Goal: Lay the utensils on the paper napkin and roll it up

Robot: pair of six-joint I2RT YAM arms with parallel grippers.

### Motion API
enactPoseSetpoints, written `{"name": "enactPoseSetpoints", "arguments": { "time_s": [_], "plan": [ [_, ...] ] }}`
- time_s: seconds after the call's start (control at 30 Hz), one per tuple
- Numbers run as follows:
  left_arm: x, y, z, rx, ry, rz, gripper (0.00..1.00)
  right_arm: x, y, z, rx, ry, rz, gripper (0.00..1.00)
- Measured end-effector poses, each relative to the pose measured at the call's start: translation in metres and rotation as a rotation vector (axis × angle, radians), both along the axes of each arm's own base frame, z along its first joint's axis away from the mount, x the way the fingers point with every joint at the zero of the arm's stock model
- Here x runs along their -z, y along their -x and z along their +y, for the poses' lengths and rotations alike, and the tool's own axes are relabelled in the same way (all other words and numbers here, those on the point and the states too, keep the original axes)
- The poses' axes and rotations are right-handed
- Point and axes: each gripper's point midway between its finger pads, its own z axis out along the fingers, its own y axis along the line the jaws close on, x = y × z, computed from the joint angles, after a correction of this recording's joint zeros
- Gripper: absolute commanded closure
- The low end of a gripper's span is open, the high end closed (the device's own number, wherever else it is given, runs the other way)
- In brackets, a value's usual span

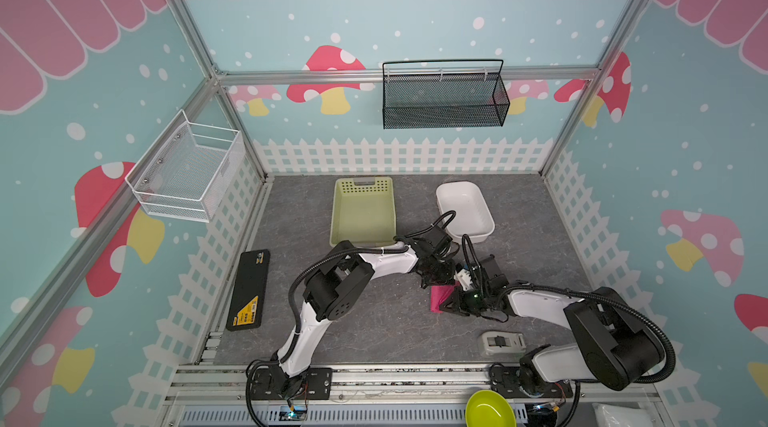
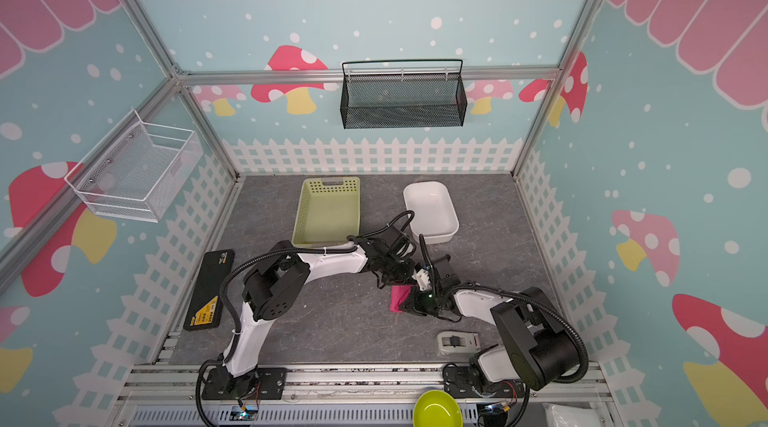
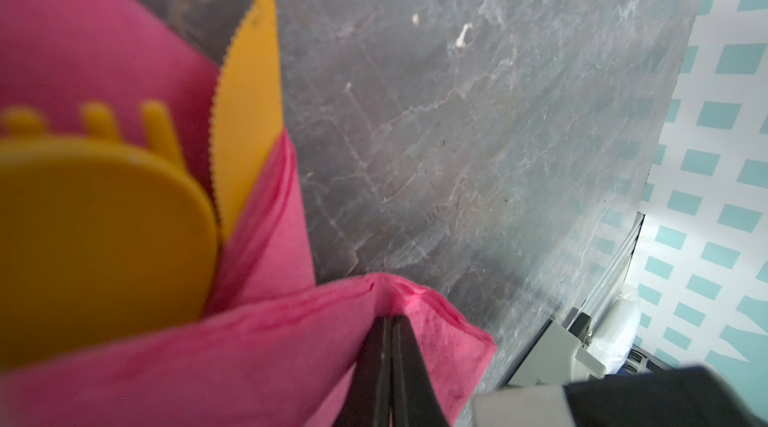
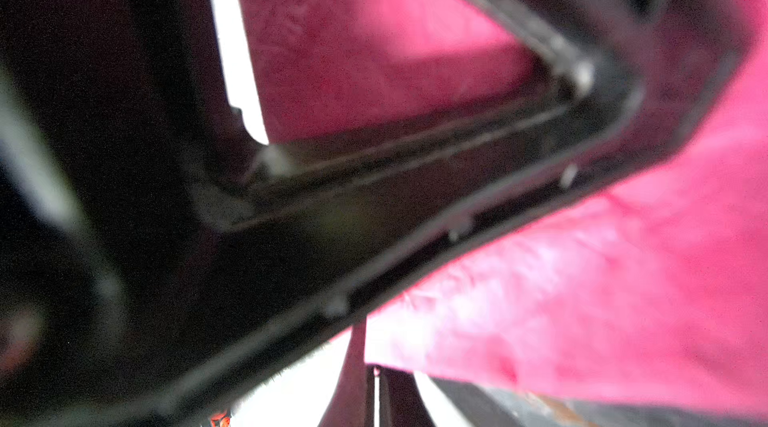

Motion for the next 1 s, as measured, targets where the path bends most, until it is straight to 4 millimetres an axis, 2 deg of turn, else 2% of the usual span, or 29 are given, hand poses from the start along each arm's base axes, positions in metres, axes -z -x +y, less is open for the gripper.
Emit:
{"name": "enactPoseSetpoints", "arguments": {
  "time_s": [0.3, 0.37, 0.43, 0.53, 0.73, 0.87, 1.0],
  "plan": [
    [-0.001, 0.0, 0.004, -0.007, 0.028, -0.019, 0.85, 0.0, 0.004, -0.002, -0.021, 0.012, -0.003, 0.98],
    [-0.001, 0.0, 0.007, -0.01, 0.032, -0.021, 0.85, 0.0, 0.005, -0.003, -0.031, 0.021, -0.001, 0.93],
    [-0.001, -0.001, 0.008, -0.013, 0.036, -0.023, 0.85, -0.001, 0.006, -0.005, -0.035, 0.038, 0.001, 0.83],
    [0.0, 0.0, 0.01, -0.013, 0.045, -0.027, 0.84, -0.007, 0.006, -0.01, -0.033, 0.068, -0.011, 0.77],
    [-0.001, 0.0, 0.01, -0.012, 0.067, -0.033, 0.83, -0.033, -0.009, -0.021, 0.013, 0.116, -0.096, 0.77],
    [-0.001, 0.0, 0.01, -0.014, 0.074, -0.028, 0.83, -0.04, -0.02, -0.031, 0.066, 0.141, -0.116, 0.82],
    [-0.002, 0.0, 0.009, -0.013, 0.08, -0.026, 0.82, -0.043, -0.025, -0.031, 0.081, 0.12, -0.111, 0.89]
  ]
}}
